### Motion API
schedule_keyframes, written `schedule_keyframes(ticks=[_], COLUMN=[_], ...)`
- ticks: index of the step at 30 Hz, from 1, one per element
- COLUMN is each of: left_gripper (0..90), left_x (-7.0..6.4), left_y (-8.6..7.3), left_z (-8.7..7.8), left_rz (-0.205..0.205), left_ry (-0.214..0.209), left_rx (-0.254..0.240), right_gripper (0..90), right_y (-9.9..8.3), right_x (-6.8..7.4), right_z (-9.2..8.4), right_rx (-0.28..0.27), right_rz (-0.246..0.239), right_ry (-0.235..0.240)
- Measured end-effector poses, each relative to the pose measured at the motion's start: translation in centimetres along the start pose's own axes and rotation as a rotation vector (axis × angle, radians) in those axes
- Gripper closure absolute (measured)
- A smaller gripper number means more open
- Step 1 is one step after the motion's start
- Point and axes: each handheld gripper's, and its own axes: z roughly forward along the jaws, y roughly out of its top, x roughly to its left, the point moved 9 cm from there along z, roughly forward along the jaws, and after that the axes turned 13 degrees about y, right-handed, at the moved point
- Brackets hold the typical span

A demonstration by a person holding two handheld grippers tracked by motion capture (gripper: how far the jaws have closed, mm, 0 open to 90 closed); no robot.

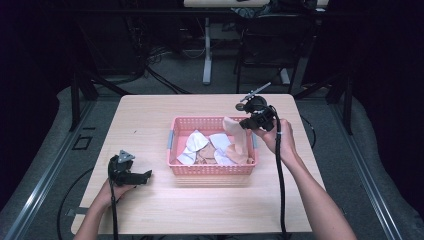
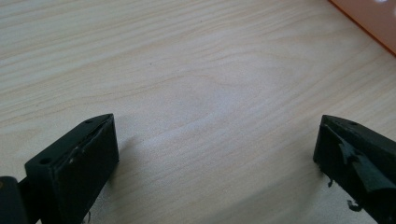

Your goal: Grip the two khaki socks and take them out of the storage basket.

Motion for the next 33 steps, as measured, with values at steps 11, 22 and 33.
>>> schedule_keyframes(ticks=[11, 22, 33], left_gripper=[0.0, 0.0, 0.0], left_x=[0.0, 0.0, 0.0], left_y=[0.0, 0.0, 0.0], left_z=[0.0, 0.0, 0.0], left_rz=[-0.001, 0.001, 0.0], left_ry=[0.0, 0.0, 0.001], left_rx=[0.0, 0.0, -0.001], right_gripper=[86.8, 86.8, 86.8], right_y=[0.2, -0.7, -3.0], right_x=[0.1, -1.0, -3.2], right_z=[-2.5, -5.8, -8.7], right_rx=[-0.037, -0.1, -0.131], right_rz=[-0.01, 0.012, 0.06], right_ry=[-0.003, -0.016, -0.054])
